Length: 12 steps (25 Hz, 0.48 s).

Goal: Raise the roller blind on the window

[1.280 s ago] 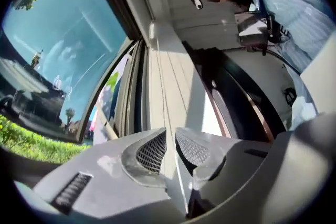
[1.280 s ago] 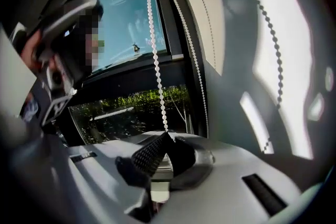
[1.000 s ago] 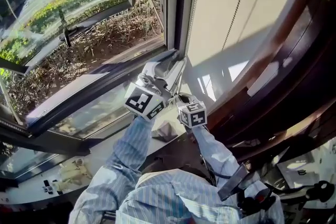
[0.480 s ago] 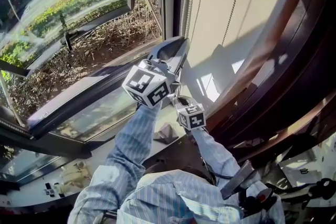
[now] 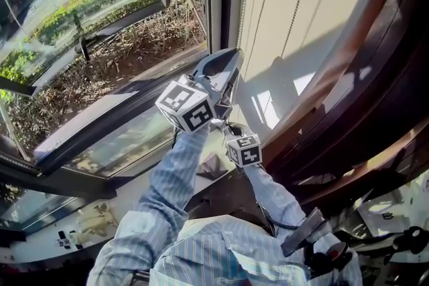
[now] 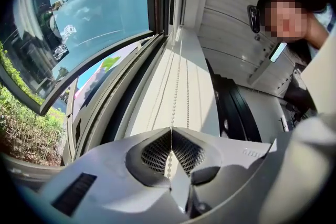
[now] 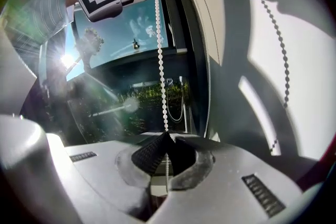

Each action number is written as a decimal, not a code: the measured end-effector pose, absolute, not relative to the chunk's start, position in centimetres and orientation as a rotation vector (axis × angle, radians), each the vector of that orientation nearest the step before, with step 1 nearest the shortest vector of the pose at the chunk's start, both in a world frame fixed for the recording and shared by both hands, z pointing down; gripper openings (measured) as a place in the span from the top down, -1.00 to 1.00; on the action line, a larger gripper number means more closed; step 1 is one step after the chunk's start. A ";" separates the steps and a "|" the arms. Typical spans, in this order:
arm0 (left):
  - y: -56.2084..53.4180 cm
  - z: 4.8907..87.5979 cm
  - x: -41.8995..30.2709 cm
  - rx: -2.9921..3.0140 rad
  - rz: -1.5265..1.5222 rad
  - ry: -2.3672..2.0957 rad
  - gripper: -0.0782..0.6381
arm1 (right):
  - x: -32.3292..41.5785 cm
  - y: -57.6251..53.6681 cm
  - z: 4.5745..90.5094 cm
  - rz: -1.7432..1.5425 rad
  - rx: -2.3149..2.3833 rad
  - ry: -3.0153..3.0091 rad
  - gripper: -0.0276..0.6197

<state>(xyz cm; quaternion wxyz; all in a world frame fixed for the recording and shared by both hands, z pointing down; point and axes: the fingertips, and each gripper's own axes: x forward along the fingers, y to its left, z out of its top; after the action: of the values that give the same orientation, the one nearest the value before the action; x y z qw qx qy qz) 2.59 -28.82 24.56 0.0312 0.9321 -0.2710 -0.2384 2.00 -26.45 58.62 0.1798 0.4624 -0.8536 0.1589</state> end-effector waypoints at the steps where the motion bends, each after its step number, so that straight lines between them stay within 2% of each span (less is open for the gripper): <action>1: -29.1 25.7 2.7 2.859 -0.708 -0.837 0.76 | 2.1 -26.2 59.8 0.471 1.302 -2.388 0.90; 12: -26.9 45.0 3.1 2.651 -0.407 -0.808 0.76 | 5.3 -19.0 76.1 0.768 1.153 -2.004 0.90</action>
<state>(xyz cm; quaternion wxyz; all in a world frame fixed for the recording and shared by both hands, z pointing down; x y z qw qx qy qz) 3.09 -26.85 45.01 0.1697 0.9327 -0.2842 -0.1431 5.29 -19.00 76.07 0.3453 0.4443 -0.7719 0.2957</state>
